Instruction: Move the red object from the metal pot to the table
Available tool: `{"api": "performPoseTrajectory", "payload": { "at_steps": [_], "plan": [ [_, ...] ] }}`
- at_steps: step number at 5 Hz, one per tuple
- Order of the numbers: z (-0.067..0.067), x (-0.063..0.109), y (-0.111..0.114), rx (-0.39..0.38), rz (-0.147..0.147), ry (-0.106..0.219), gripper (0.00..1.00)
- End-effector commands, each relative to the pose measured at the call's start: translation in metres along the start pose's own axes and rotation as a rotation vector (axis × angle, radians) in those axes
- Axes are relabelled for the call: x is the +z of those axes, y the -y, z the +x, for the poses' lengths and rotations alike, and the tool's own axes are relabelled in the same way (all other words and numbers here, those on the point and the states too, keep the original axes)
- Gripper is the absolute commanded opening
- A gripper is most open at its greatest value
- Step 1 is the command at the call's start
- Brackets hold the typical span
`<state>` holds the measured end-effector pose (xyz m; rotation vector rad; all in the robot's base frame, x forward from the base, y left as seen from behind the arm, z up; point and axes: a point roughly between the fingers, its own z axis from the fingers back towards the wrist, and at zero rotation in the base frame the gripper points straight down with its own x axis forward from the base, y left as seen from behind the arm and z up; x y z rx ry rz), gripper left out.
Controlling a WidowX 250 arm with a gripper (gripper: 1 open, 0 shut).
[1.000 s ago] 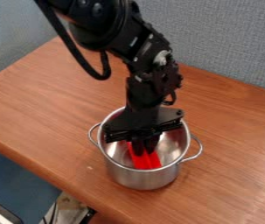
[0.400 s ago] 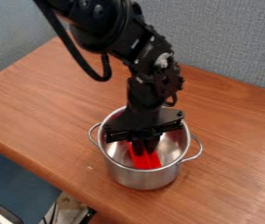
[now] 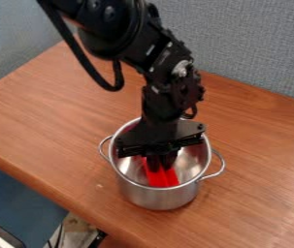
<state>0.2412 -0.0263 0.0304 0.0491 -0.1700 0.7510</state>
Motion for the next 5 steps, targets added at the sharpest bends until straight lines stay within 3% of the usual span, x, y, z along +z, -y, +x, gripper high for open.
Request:
{"api": "performPoseTrajectory", "payload": {
  "at_steps": [1,4,5],
  "plan": [
    [-0.0251,-0.0206,-0.0174,-0.049,0.087,-0.065,0.00],
    [-0.0333,-0.0212,-0.0189,-0.084,0.096,-0.070,0.00],
    [-0.0316,-0.0158,-0.0174,-0.081,0.092,-0.066,1.00]
  ]
}}
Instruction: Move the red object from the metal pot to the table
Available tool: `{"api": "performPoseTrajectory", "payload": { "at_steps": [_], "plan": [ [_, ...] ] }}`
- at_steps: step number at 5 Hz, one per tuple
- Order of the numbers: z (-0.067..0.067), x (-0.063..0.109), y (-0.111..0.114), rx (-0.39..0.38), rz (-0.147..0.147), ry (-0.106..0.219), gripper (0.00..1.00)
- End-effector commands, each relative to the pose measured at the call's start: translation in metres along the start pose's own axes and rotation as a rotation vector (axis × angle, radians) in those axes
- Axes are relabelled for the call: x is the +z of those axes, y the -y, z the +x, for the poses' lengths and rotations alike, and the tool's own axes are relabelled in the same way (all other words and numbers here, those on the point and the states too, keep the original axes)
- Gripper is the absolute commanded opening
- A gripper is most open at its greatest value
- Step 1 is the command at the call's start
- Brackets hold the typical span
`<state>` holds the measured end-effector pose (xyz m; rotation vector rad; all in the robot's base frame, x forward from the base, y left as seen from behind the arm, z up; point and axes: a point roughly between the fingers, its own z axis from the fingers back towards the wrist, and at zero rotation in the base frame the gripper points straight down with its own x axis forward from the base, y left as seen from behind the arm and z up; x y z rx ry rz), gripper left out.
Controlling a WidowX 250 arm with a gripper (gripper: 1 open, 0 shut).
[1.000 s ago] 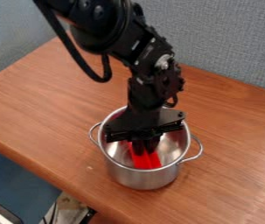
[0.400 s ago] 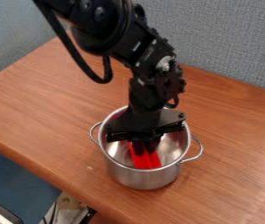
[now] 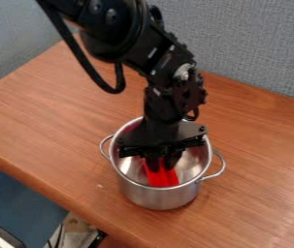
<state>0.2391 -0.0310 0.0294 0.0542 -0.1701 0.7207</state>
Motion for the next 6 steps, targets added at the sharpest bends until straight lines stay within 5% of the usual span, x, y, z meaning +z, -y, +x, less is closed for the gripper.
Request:
{"api": "performPoseTrajectory", "payload": {
  "at_steps": [1,6],
  "plan": [
    [-0.025,-0.009,-0.017,-0.047,0.086,-0.065,1.00],
    [-0.002,-0.007,-0.012,-0.016,0.075,-0.058,1.00]
  ]
}}
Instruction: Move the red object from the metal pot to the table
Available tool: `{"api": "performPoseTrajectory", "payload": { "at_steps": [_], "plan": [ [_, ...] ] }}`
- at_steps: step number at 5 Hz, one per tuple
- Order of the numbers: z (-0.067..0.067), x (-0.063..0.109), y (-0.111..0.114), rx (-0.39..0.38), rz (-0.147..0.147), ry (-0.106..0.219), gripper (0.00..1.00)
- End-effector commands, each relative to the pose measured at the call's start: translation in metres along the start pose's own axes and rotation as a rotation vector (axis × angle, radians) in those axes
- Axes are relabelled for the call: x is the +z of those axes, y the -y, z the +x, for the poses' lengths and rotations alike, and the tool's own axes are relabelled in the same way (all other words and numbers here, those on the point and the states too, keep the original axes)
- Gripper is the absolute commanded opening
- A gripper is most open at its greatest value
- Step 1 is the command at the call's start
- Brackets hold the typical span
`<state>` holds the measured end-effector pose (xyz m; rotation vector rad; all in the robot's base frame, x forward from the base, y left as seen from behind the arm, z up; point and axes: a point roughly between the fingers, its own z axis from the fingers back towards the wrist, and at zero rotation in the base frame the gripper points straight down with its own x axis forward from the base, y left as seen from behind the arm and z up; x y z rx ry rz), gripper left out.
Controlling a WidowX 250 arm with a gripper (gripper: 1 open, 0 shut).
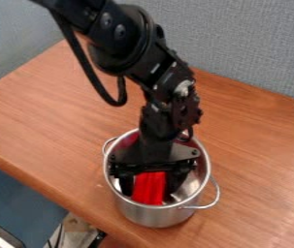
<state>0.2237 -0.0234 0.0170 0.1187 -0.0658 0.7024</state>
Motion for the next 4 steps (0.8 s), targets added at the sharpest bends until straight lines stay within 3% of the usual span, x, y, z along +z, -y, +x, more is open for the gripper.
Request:
{"api": "performPoseTrajectory", "payload": {
  "at_steps": [1,2,4],
  "plan": [
    [0.0100,0.0027,0.0033,0.018,-0.019,0.014,1.00],
    [0.0130,0.0014,0.0035,0.023,-0.020,0.014,0.00],
    [0.0177,0.0023,0.0035,0.027,-0.026,0.017,0.00]
  ]
}}
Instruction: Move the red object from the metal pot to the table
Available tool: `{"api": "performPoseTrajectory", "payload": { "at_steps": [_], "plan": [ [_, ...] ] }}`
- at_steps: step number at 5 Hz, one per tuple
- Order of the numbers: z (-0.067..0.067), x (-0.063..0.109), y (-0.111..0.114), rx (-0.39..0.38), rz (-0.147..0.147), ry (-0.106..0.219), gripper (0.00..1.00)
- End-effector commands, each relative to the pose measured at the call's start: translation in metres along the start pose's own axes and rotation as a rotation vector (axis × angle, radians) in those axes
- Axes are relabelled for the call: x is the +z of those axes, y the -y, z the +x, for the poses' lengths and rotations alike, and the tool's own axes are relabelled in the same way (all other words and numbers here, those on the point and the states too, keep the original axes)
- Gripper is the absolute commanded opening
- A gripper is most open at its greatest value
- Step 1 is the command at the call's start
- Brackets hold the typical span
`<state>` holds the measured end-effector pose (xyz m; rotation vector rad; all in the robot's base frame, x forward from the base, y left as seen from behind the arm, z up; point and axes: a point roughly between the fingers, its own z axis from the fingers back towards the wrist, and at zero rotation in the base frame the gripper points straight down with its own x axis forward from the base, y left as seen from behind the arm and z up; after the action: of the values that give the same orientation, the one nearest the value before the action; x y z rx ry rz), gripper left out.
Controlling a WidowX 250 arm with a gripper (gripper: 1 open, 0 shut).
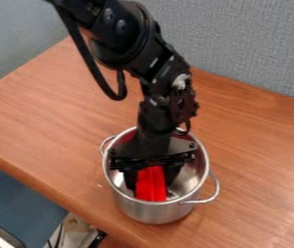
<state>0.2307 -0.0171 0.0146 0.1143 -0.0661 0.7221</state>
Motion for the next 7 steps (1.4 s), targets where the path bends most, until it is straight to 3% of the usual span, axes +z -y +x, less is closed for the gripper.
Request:
{"api": "performPoseTrajectory", "payload": {
  "at_steps": [1,4,5,7],
  "plan": [
    [0.011,0.007,0.004,0.008,-0.026,0.020,0.00],
    [0.018,0.014,0.003,0.012,-0.037,0.026,0.00],
    [0.021,0.017,0.004,0.014,-0.042,0.027,1.00],
    [0.027,0.020,0.005,0.027,-0.048,0.030,1.00]
  ]
}}
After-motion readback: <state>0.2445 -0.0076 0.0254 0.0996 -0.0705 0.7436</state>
